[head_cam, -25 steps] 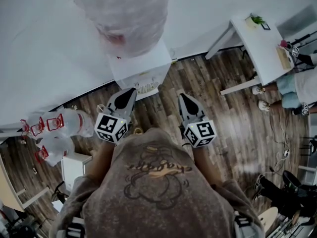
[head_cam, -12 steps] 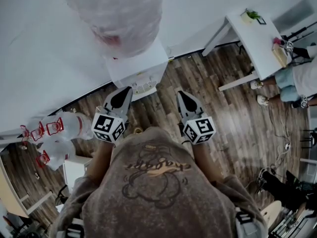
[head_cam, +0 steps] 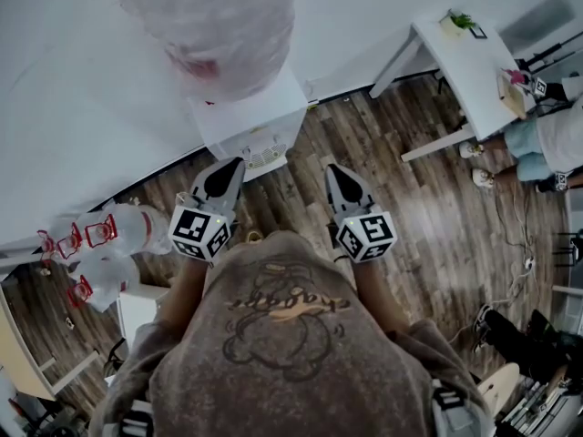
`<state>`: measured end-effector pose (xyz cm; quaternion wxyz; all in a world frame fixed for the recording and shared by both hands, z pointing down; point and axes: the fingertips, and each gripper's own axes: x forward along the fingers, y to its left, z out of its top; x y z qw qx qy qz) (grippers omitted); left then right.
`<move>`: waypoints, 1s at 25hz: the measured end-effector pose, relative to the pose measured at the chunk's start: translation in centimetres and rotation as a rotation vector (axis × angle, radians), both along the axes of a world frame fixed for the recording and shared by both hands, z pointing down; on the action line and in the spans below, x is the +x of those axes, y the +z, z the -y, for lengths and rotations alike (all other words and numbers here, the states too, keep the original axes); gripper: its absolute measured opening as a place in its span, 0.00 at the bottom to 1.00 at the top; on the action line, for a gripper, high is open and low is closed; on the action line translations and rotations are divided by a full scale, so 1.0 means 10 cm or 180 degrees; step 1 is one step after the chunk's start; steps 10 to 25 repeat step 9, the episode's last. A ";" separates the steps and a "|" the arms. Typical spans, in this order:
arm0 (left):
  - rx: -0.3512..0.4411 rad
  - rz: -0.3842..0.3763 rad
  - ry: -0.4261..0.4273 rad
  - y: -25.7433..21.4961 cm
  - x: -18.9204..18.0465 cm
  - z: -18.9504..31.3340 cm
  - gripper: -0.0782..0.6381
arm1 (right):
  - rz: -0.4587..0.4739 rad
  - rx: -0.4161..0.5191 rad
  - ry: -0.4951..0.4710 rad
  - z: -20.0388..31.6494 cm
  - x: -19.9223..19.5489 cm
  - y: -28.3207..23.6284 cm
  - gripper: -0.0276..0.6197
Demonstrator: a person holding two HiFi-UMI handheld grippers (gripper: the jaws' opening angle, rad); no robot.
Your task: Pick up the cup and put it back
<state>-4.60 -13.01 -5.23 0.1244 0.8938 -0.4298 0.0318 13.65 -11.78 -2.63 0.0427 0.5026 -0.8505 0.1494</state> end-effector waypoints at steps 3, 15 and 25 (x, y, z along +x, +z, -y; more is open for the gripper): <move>-0.0002 -0.0018 -0.0014 0.00 -0.01 -0.01 0.11 | 0.0007 -0.0013 0.0017 -0.03 -0.01 0.02 0.05; -0.0007 -0.0036 -0.0005 -0.01 0.00 -0.09 0.11 | 0.0007 -0.0027 0.0021 -0.11 -0.03 0.02 0.05; -0.0007 -0.0036 -0.0005 -0.01 0.00 -0.09 0.11 | 0.0007 -0.0027 0.0021 -0.11 -0.03 0.02 0.05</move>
